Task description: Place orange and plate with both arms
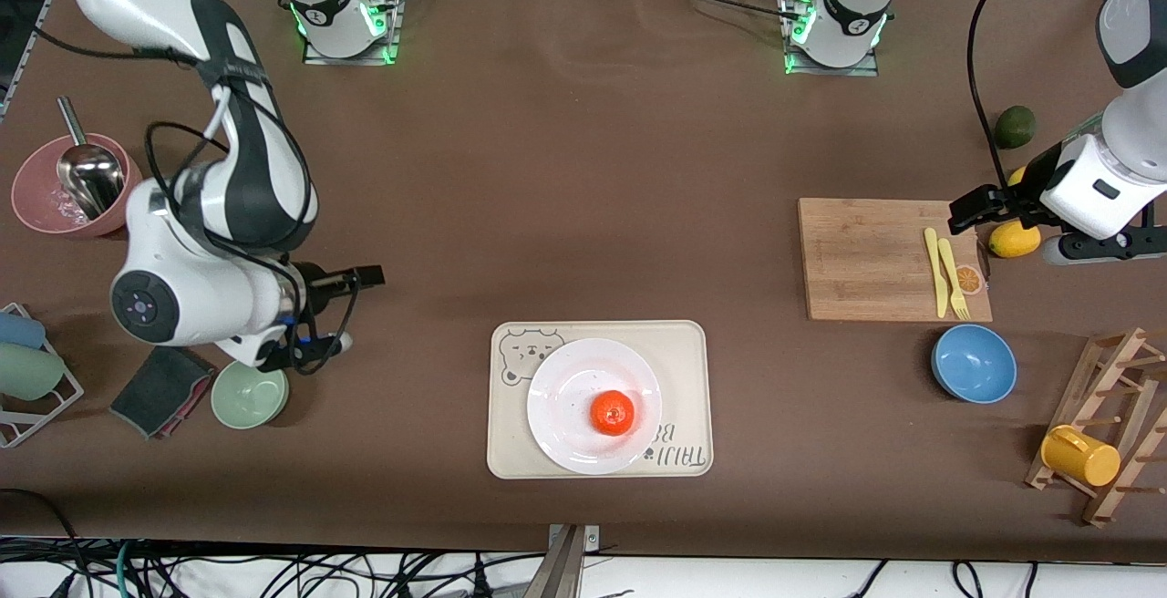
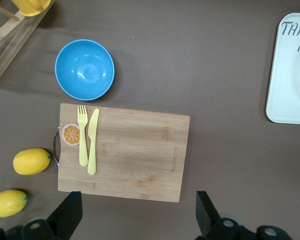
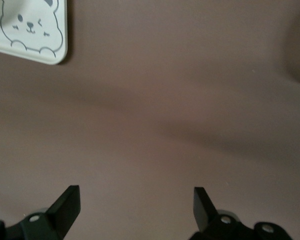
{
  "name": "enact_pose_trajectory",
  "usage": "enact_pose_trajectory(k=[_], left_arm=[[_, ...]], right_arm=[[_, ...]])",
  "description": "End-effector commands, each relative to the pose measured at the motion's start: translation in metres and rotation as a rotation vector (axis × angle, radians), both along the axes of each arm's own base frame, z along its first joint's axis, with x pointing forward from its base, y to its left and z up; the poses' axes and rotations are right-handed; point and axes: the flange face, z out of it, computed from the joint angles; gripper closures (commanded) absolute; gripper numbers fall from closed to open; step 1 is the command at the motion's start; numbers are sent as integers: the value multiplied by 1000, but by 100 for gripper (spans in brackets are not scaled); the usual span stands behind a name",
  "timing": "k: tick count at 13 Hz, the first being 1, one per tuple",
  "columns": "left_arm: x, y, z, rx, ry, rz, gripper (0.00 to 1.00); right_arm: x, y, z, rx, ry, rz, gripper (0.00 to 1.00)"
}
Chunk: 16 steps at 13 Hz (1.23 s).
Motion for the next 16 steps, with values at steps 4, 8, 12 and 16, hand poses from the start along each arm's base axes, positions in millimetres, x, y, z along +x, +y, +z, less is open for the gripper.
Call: enact_pose_trajectory(k=[4, 8, 12, 16], left_arm=[[4, 2, 5, -16, -6, -15, 0], [4, 0, 5, -16, -6, -18, 0], [4, -1, 5, -16, -6, -20, 0], [3, 1, 7, -16, -8, -17, 0]], right_arm=[[-64, -33, 78, -123, -63, -29, 0], [-114, -95, 132, -144, -182, -167, 0], [-121, -149, 195, -145, -149, -233, 0], [-117, -175, 209, -143, -166, -280, 0]])
